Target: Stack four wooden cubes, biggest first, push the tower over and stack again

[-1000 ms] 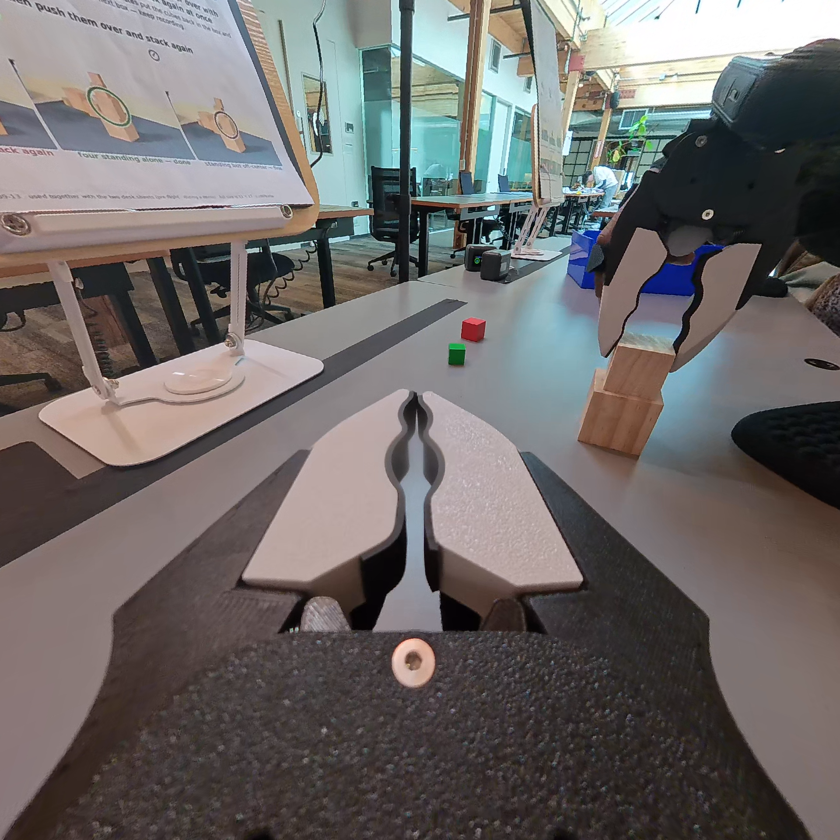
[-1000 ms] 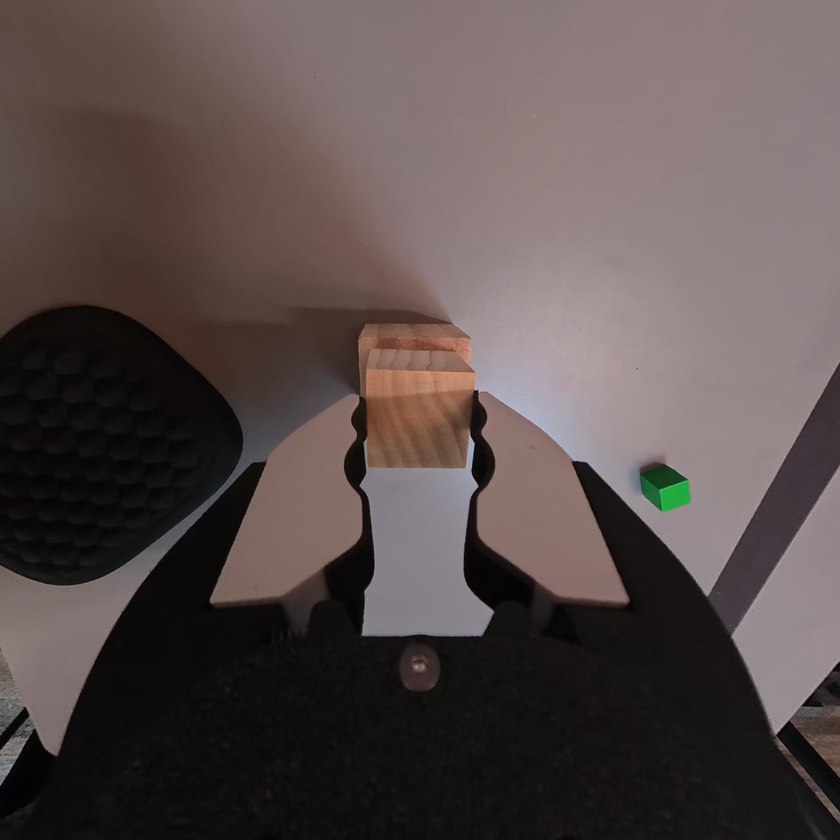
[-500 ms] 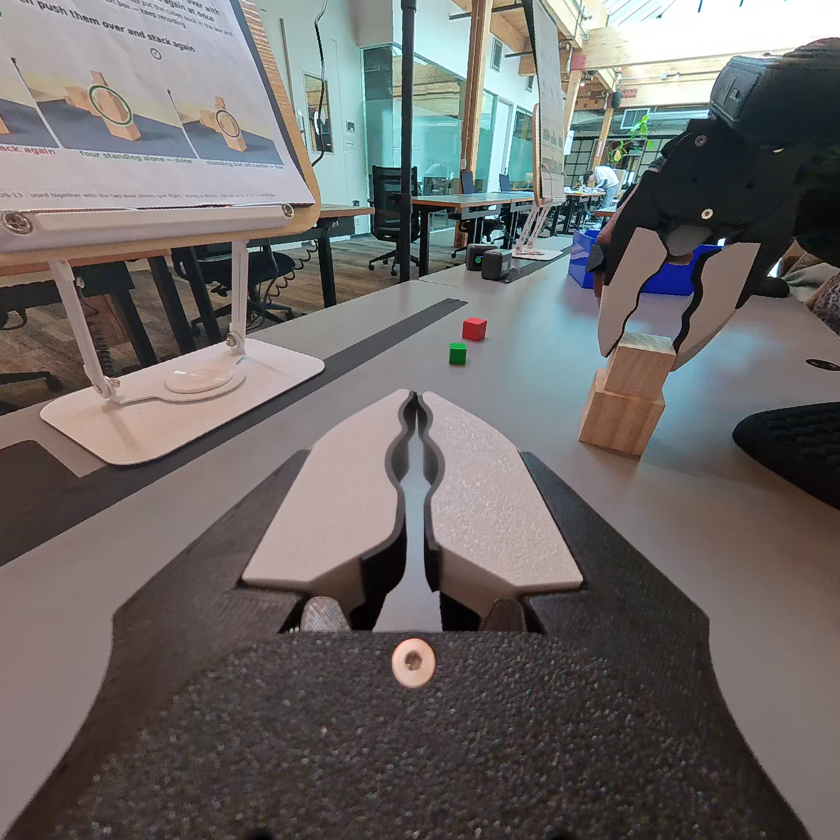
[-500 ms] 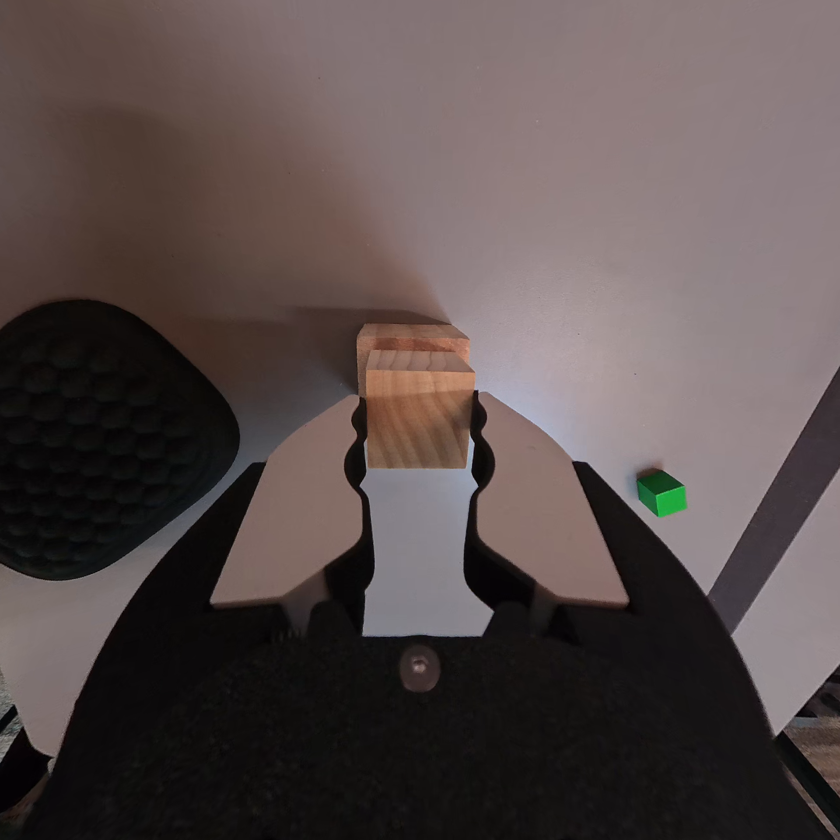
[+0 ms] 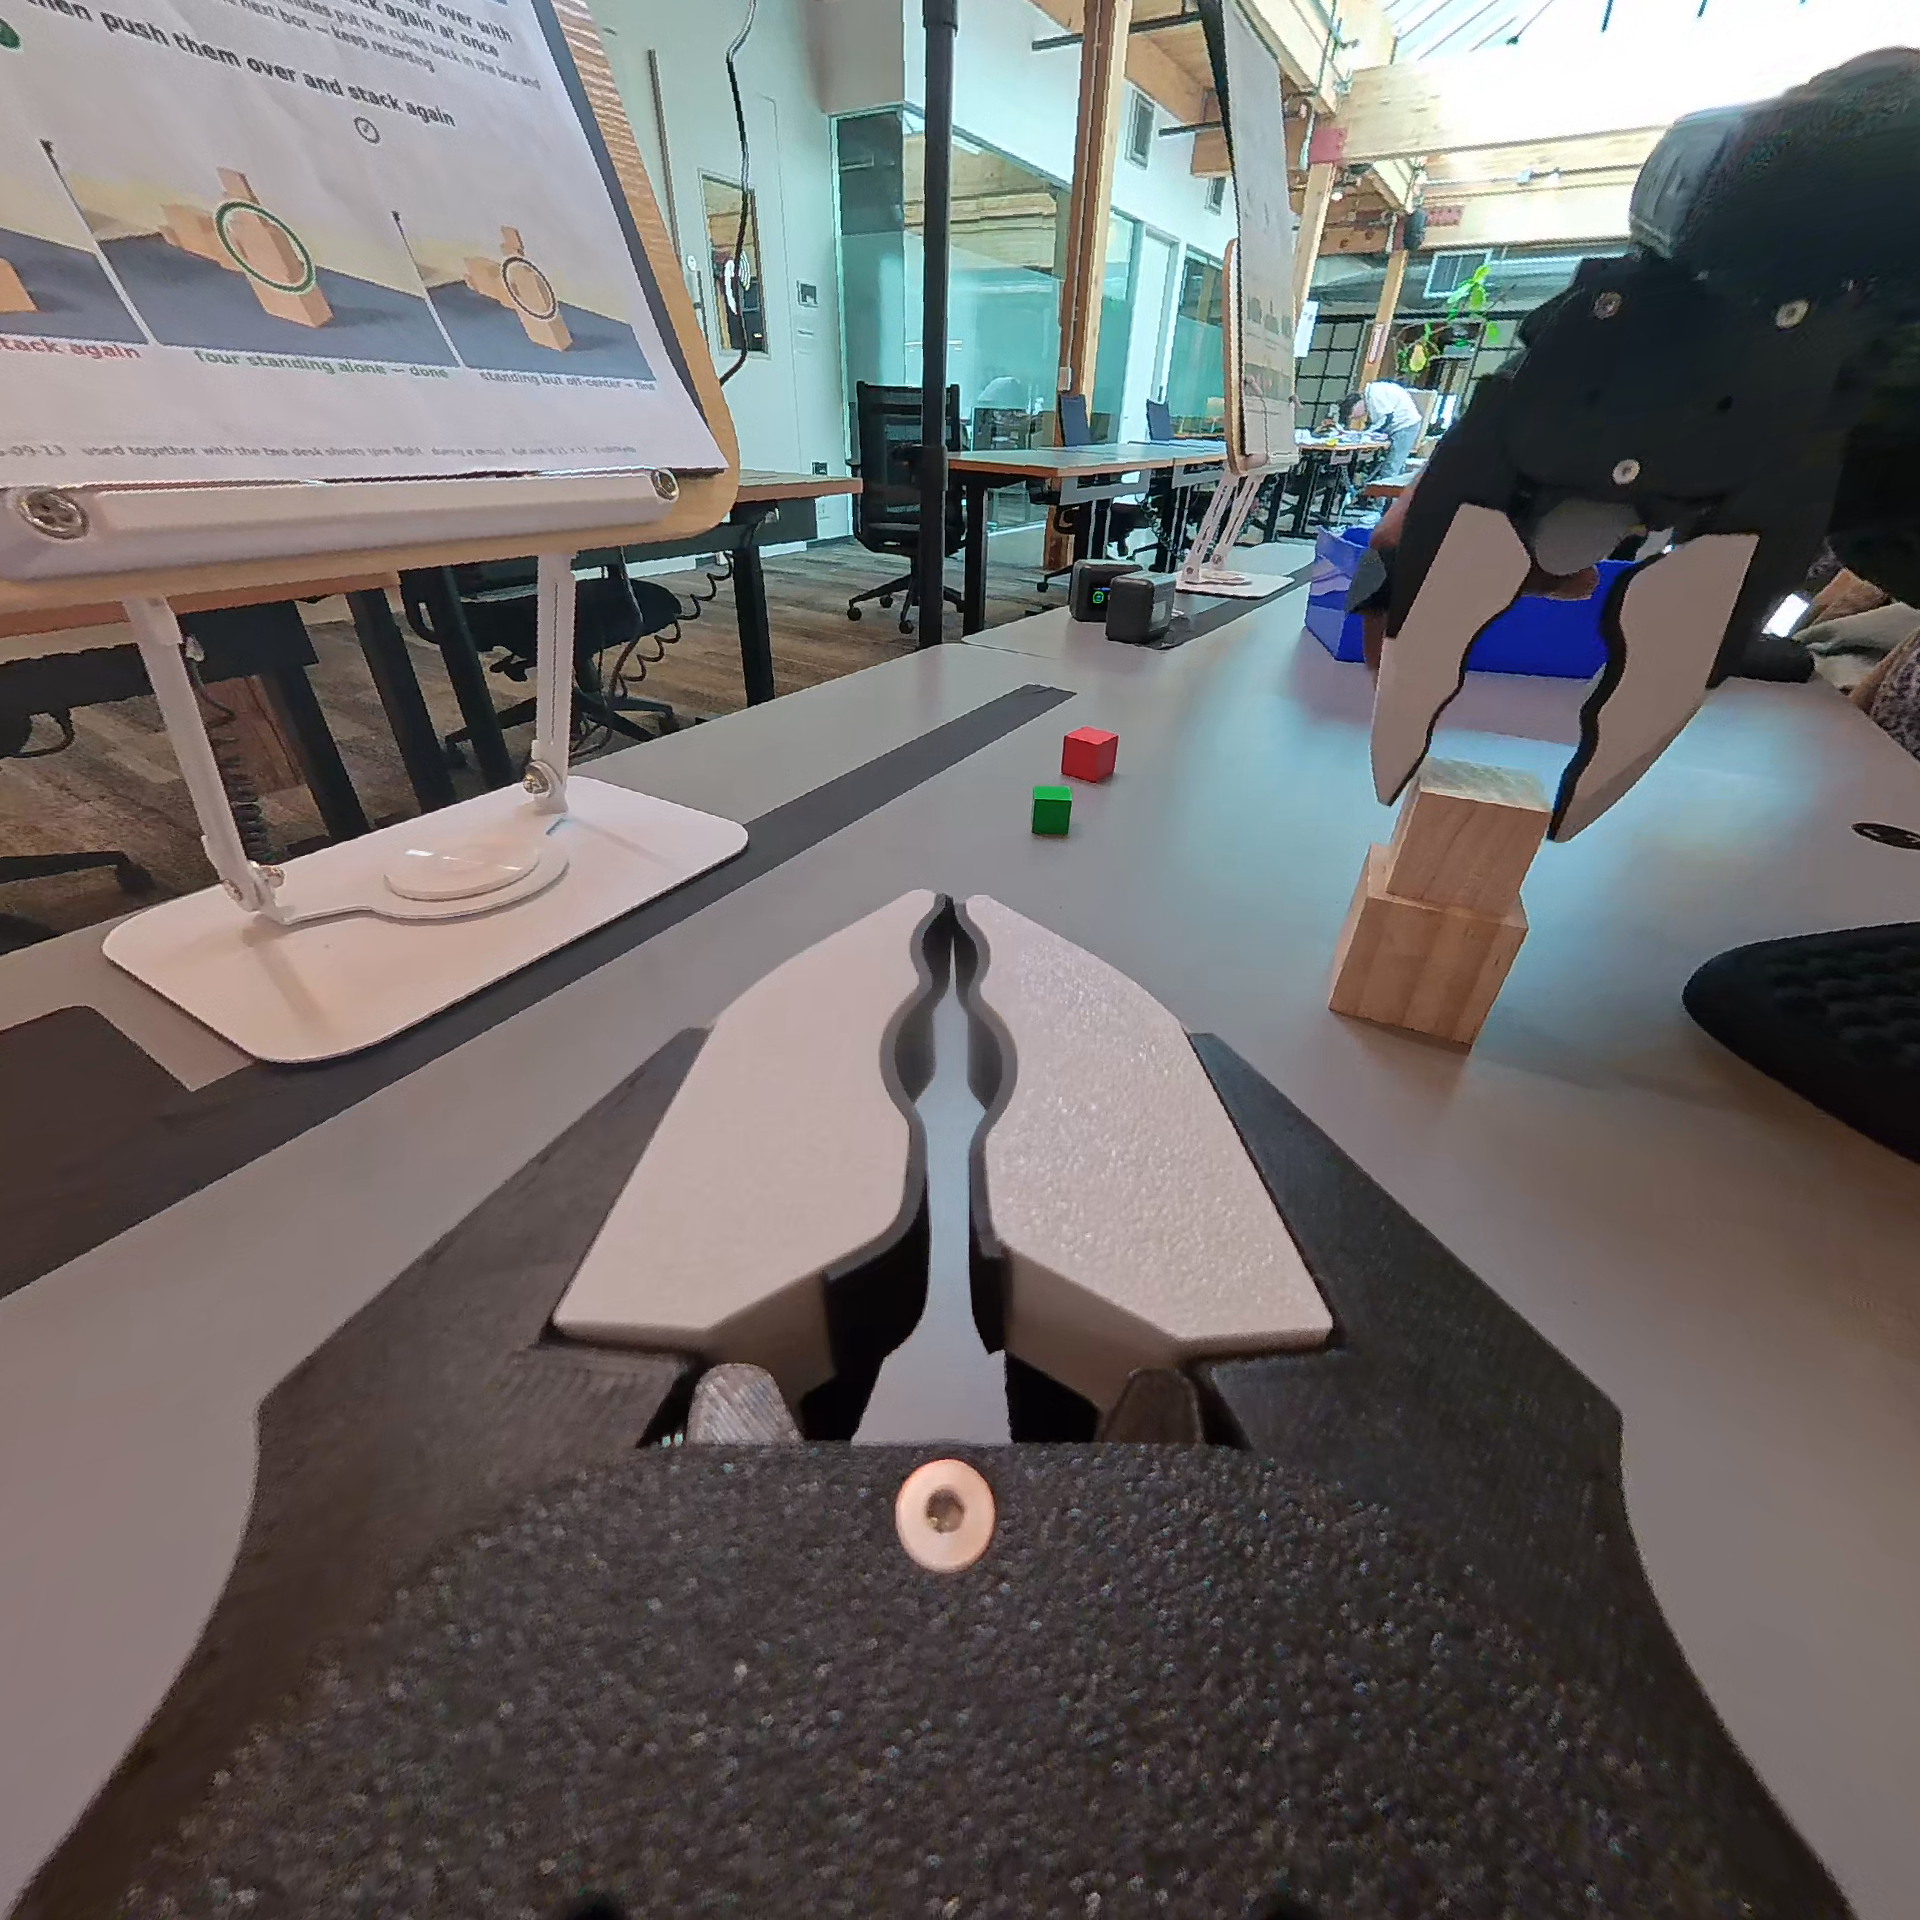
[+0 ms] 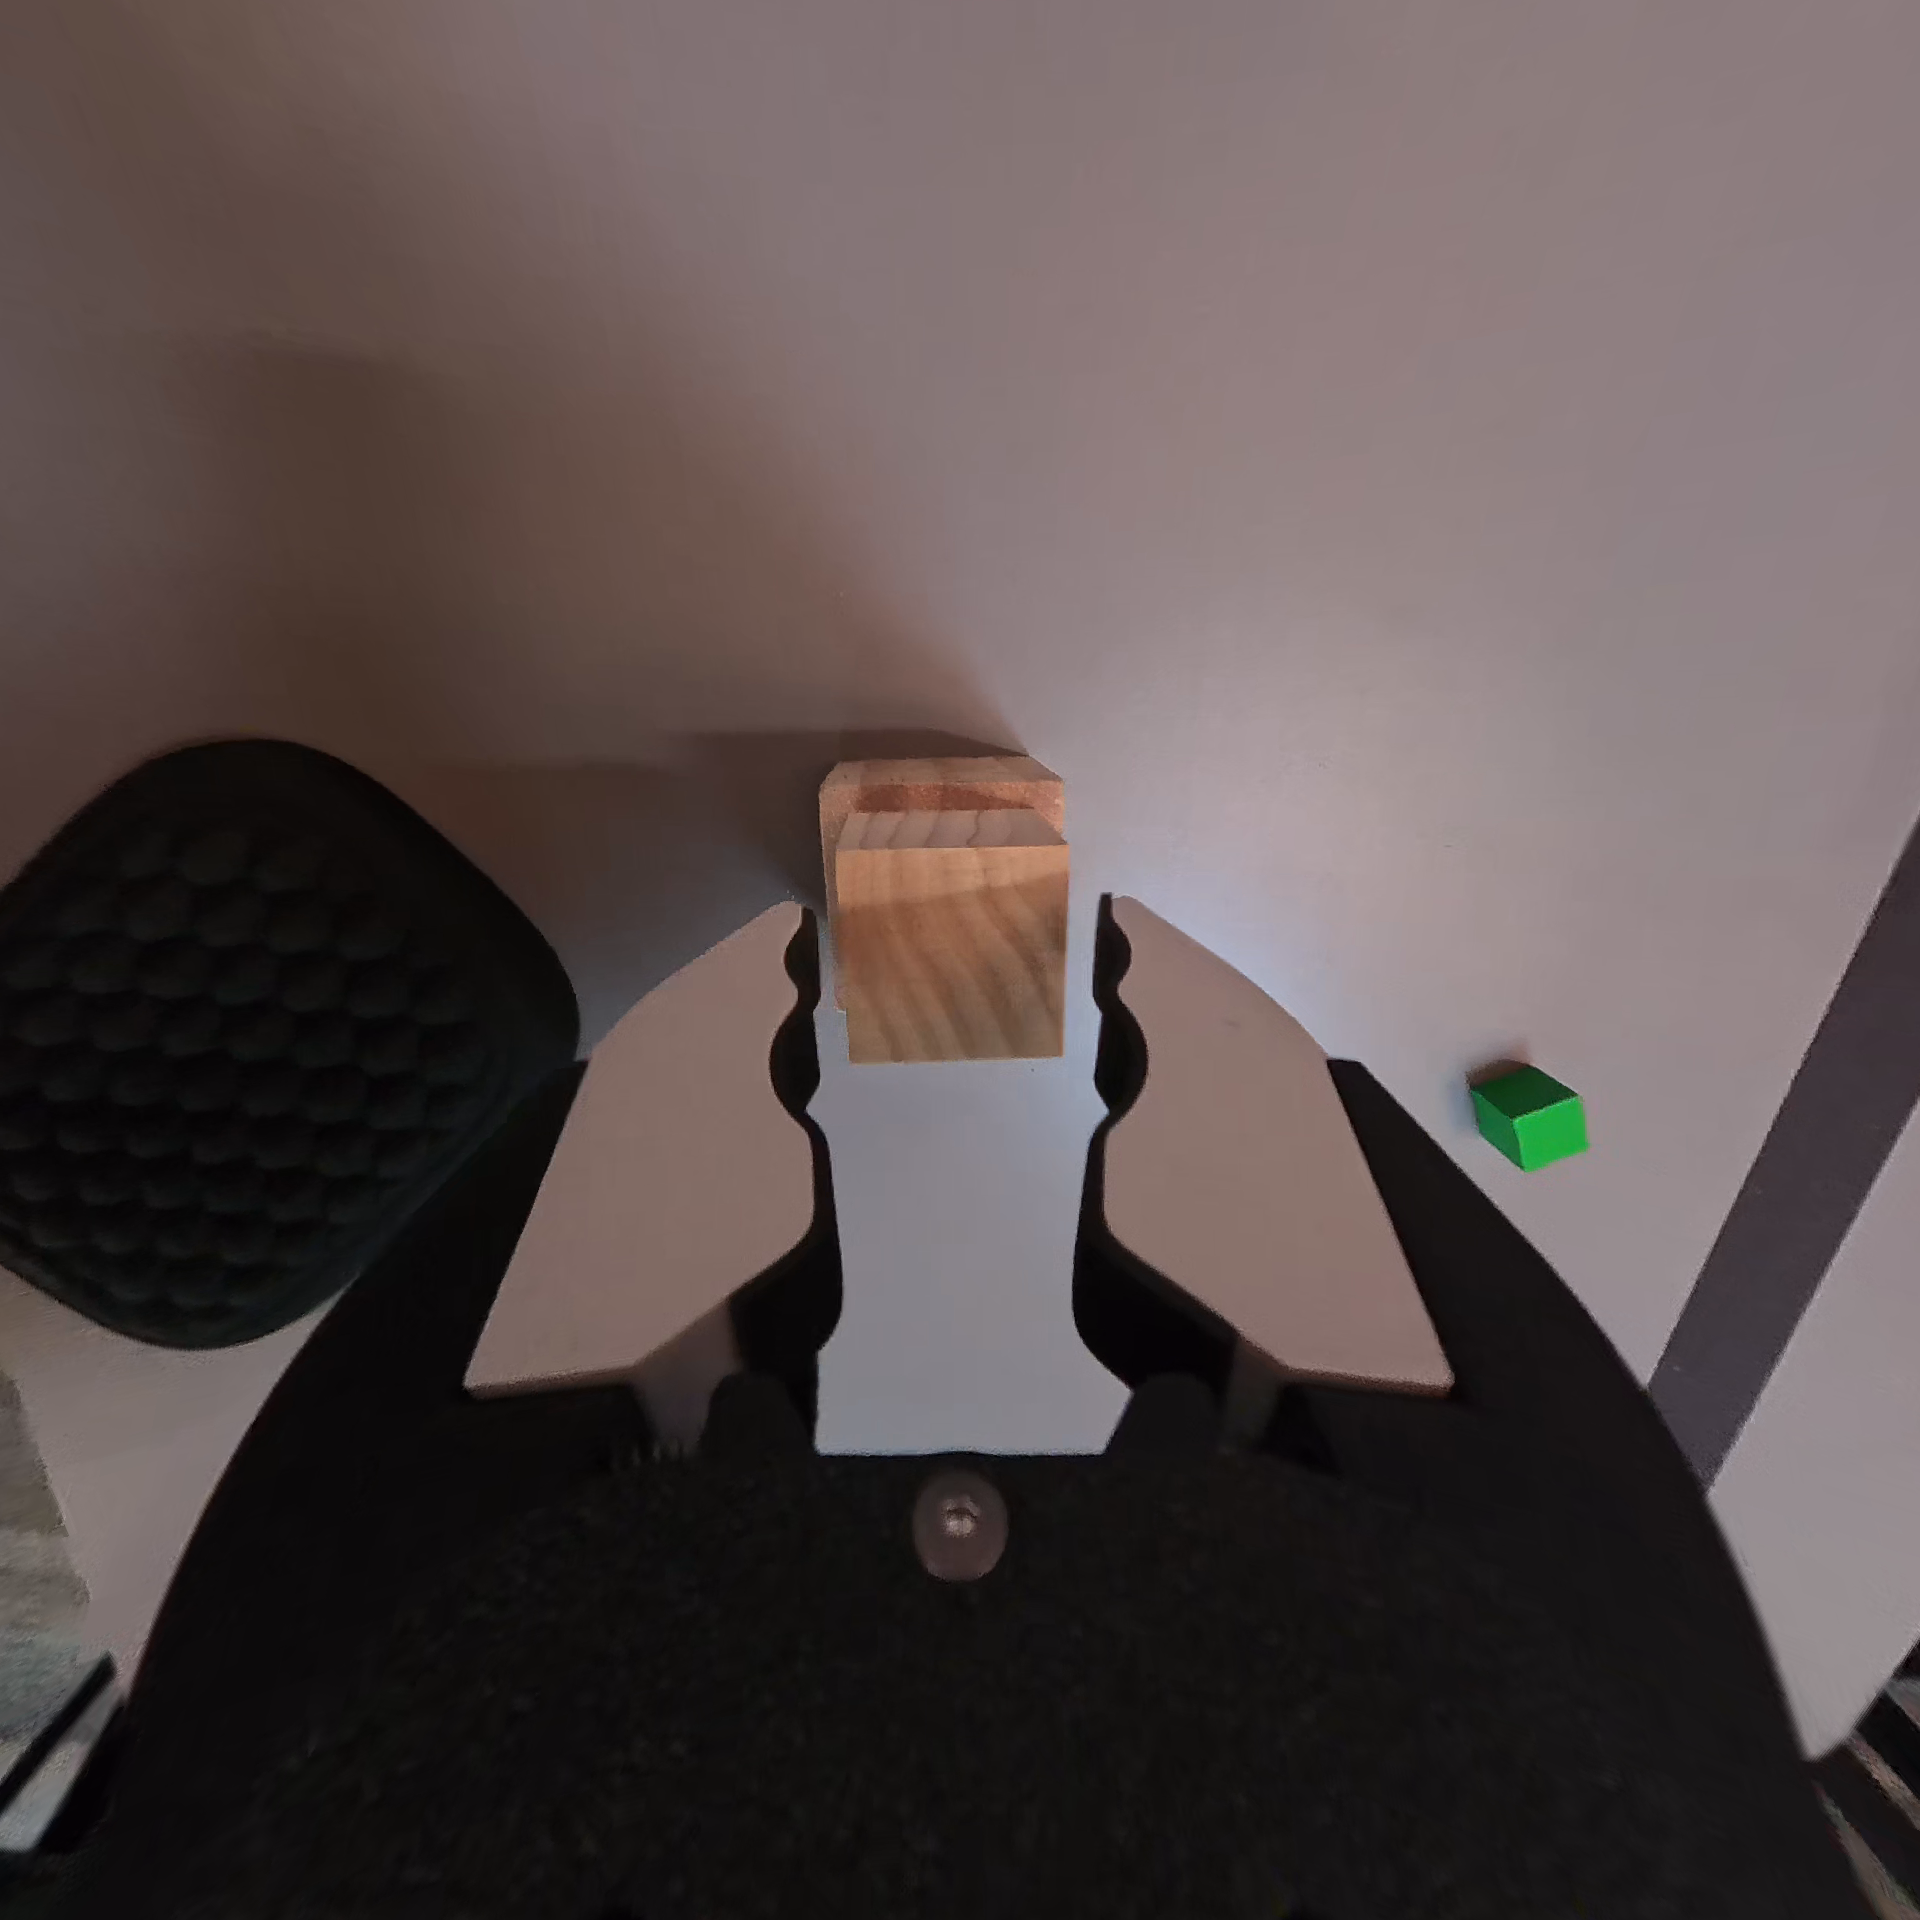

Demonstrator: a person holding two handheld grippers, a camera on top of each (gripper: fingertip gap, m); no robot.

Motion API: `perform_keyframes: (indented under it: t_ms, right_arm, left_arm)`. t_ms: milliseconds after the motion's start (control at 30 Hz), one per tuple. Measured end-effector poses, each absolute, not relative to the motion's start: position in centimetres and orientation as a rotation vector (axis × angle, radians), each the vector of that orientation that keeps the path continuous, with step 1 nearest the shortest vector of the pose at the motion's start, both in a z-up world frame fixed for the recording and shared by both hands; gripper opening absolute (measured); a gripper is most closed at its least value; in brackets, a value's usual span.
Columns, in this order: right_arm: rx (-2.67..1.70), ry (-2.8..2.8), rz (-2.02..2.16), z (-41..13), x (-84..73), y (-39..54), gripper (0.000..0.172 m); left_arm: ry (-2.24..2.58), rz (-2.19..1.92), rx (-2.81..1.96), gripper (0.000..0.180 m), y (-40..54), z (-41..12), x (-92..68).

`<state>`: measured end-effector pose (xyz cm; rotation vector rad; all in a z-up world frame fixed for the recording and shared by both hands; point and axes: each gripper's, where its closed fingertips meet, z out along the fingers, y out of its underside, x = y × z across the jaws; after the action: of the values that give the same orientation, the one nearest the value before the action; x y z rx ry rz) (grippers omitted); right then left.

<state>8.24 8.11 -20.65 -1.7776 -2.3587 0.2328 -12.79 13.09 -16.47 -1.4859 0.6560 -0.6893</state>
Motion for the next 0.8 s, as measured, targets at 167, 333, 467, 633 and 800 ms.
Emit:
perform_keyframes:
  t_ms: [167,333,467,633,800]
  right_arm:
    - [-1.788,-2.122,0.415,-16.2,7.2,9.9,0.053]
    - [-1.954,-1.753,0.282,-14.9,9.9,17.6,0.049]
    - [-2.113,-1.559,0.150,-17.5,14.6,22.7,0.048]
    - [-2.208,-1.588,0.055,-22.2,19.4,26.3,0.048]
    - [-2.131,-1.764,-0.026,-24.0,20.3,28.9,0.044]
  left_arm:
    - [0.652,-0.685,-1.486,0.000,13.2,-16.5,-12.9]
    - [0.648,-0.680,-1.492,0.000,13.2,-16.5,-12.9]
    - [0.645,-0.674,-1.500,0.000,13.3,-16.6,-13.0]
    - [0.668,-0.672,-1.529,0.000,13.4,-17.5,-12.6]
    - [0.674,-0.662,-1.551,0.000,13.5,-18.0,-12.7]
